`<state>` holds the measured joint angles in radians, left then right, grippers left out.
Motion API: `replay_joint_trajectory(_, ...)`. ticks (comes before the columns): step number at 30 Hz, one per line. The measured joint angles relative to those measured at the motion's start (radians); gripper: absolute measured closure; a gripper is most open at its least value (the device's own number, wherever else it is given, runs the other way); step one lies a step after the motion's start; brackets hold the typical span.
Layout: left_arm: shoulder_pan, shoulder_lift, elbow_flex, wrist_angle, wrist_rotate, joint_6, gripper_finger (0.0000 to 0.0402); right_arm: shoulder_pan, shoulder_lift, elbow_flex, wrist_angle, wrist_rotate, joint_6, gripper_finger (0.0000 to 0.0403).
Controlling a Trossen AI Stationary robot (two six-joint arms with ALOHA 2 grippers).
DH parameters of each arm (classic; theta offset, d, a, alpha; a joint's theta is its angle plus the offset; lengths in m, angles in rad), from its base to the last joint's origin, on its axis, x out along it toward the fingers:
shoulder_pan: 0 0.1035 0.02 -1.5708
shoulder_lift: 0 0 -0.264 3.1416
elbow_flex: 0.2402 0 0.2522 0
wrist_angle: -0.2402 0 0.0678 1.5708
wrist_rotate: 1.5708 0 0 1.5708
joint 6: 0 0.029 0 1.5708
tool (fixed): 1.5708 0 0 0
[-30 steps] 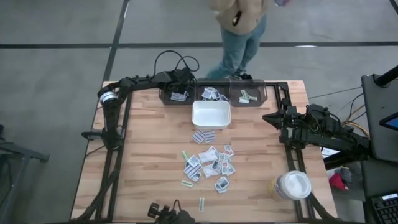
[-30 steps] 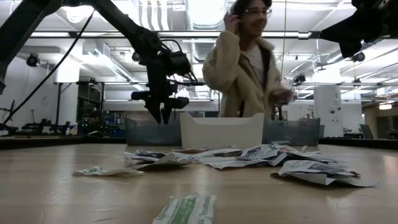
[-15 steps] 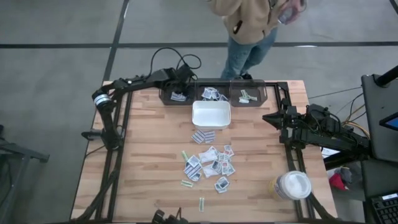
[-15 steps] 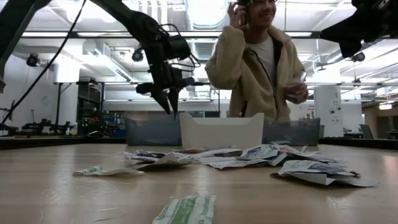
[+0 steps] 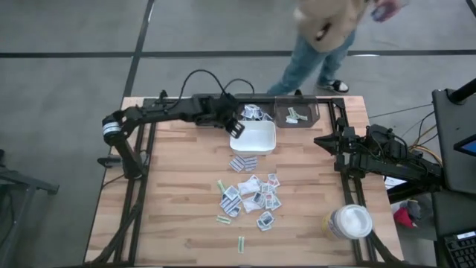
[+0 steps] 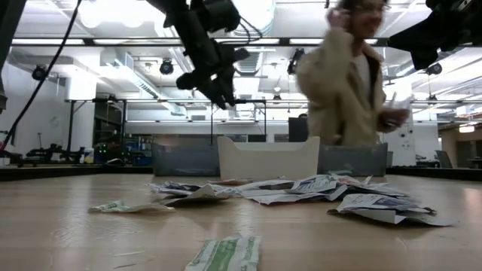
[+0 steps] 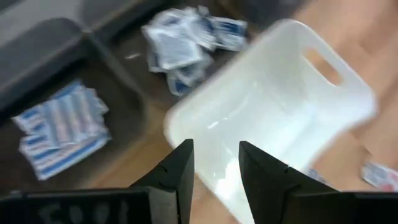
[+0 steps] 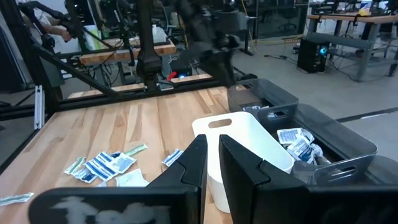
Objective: Pick & Place First Aid Supplies
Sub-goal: Put the blue bandage pack into the left gray bin
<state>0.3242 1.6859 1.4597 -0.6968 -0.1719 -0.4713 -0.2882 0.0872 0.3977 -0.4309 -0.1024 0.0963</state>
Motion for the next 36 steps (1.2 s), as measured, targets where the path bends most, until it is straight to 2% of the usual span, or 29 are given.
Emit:
replay_joint_trajectory(9, -0.151, -0.001, 0.000, 0.000, -0.010, -0.078, 0.0282, 0.000, 0.000, 0.000, 0.000, 0.000, 0.000, 0.0364)
replay_joint_trajectory(27, -0.288, 0.000, -0.003, 0.002, -0.013, -0.277, 0.0282, 0.000, 0.000, 0.000, 0.000, 0.000, 0.000, 0.0364)
replay_joint_trajectory(36, -0.382, 0.000, -0.053, 0.019, -0.013, -0.363, 0.0282, 0.000, 0.000, 0.000, 0.000, 0.000, 0.000, 0.0364)
